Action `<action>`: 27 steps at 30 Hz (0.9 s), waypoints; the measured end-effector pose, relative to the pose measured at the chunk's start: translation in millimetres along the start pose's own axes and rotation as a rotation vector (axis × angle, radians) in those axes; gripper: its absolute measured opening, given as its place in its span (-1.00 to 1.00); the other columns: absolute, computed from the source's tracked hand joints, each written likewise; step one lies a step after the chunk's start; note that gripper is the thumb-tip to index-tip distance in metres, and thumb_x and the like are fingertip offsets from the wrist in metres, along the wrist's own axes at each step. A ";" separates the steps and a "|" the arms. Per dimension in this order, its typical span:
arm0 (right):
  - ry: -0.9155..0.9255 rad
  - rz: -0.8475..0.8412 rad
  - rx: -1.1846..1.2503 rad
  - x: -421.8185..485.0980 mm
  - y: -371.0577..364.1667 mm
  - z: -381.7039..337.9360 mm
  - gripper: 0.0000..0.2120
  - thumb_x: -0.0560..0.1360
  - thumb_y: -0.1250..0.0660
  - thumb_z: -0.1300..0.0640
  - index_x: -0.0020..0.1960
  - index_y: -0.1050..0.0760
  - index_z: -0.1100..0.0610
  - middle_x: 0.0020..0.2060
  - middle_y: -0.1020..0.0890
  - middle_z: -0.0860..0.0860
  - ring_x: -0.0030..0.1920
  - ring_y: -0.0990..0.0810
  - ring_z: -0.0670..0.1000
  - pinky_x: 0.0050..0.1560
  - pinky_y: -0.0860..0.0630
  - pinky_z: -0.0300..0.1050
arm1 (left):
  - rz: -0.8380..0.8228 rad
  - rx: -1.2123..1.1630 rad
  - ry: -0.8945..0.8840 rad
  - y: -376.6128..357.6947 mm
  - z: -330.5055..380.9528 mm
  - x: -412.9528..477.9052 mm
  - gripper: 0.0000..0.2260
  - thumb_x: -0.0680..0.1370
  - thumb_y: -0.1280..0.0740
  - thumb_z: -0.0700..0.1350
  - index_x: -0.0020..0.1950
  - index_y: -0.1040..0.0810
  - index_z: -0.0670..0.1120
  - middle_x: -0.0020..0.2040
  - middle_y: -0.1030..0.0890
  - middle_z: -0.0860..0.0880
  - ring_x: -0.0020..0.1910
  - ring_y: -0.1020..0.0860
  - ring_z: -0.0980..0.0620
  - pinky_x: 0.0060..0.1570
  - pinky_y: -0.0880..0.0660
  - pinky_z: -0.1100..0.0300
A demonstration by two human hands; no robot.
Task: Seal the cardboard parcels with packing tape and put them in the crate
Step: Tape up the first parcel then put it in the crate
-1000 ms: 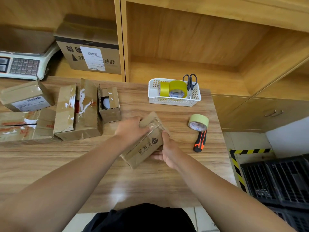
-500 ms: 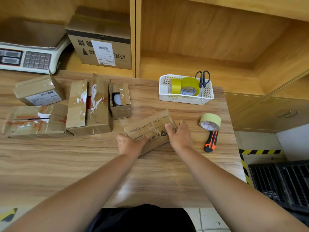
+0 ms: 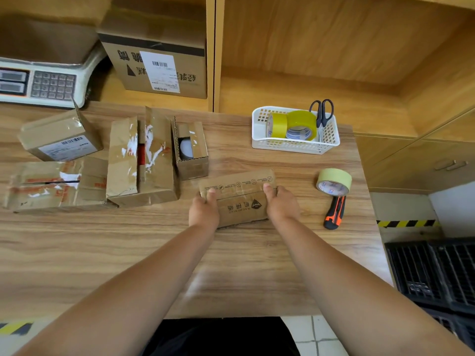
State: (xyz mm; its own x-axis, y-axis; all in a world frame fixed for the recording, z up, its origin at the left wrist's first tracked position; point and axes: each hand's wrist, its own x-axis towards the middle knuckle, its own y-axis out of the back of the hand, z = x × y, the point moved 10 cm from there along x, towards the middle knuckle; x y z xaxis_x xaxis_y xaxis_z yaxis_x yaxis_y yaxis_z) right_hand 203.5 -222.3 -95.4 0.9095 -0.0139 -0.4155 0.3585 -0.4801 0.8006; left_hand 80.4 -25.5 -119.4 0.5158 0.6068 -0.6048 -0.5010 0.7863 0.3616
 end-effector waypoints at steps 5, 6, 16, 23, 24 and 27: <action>-0.132 -0.032 0.301 -4.7 -2.2 14.2 -0.51 0.64 -0.01 -0.13 0.15 -0.54 0.20 0.06 -0.60 0.13 0.07 -0.52 0.15 -0.01 -0.35 -0.11 | -0.096 -0.043 0.122 0.2 -8.9 1.4 -0.52 0.65 0.06 0.15 0.51 -0.24 0.00 0.42 -0.38 -0.09 0.39 -0.33 -0.16 0.35 -0.23 -0.03; -0.173 -0.052 0.387 -8.5 -4.5 18.0 -0.51 0.64 -0.02 -0.14 0.16 -0.54 0.19 0.05 -0.60 0.11 0.03 -0.51 0.12 0.01 -0.35 -0.12 | -0.118 -0.036 0.137 2.4 -10.0 0.9 -0.52 0.65 0.07 0.17 0.51 -0.24 0.02 0.42 -0.38 -0.09 0.38 -0.33 -0.17 0.35 -0.22 -0.04; -0.264 -0.170 0.567 -42.1 -20.3 26.4 -0.56 0.62 -0.09 -0.13 0.30 -0.47 0.14 0.26 -0.53 0.10 0.26 -0.46 0.14 0.15 -0.33 -0.10 | -0.330 -0.097 0.096 11.4 -20.3 -24.6 -0.55 0.60 -0.18 0.12 0.46 -0.30 -0.01 0.35 -0.43 -0.05 0.33 -0.37 -0.11 0.27 -0.25 0.02; -0.246 -0.213 0.603 -63.5 -18.2 31.5 -0.52 0.56 -0.18 -0.19 0.30 -0.48 0.11 0.28 -0.53 0.10 0.29 -0.46 0.17 0.34 -0.37 0.15 | -0.316 -0.145 0.063 32.7 -23.5 -36.9 -0.64 0.61 -0.20 0.06 0.36 -0.40 -0.02 0.25 -0.49 -0.06 0.14 -0.41 -0.04 0.09 -0.21 0.12; -0.236 -0.222 0.610 -66.4 -18.7 33.3 -0.53 0.54 -0.20 -0.19 0.28 -0.50 0.10 0.26 -0.55 0.10 0.27 -0.48 0.16 0.33 -0.38 0.16 | -0.310 -0.169 0.051 35.8 -23.5 -40.8 -0.68 0.61 -0.20 0.02 0.34 -0.42 -0.05 0.22 -0.51 -0.07 0.11 -0.43 -0.03 0.07 -0.21 0.13; -0.208 -0.247 0.620 -80.2 -17.1 37.2 -0.62 0.54 -0.23 -0.15 0.17 -0.56 0.09 0.15 -0.61 0.09 0.18 -0.54 0.15 0.28 -0.43 0.15 | -0.292 -0.204 0.010 45.1 -21.6 -57.7 -0.80 0.63 -0.19 -0.05 0.24 -0.43 -0.01 0.02 -0.52 0.01 -0.01 -0.45 0.03 0.06 -0.22 0.15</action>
State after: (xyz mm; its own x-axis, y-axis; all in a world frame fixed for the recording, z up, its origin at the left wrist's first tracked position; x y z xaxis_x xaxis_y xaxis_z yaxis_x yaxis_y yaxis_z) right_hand 116.6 -245.6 -91.8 0.7354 0.0221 -0.6772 0.3067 -0.9020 0.3037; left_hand 13.1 -27.6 -83.6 0.6513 0.3580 -0.6691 -0.4625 0.8863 0.0240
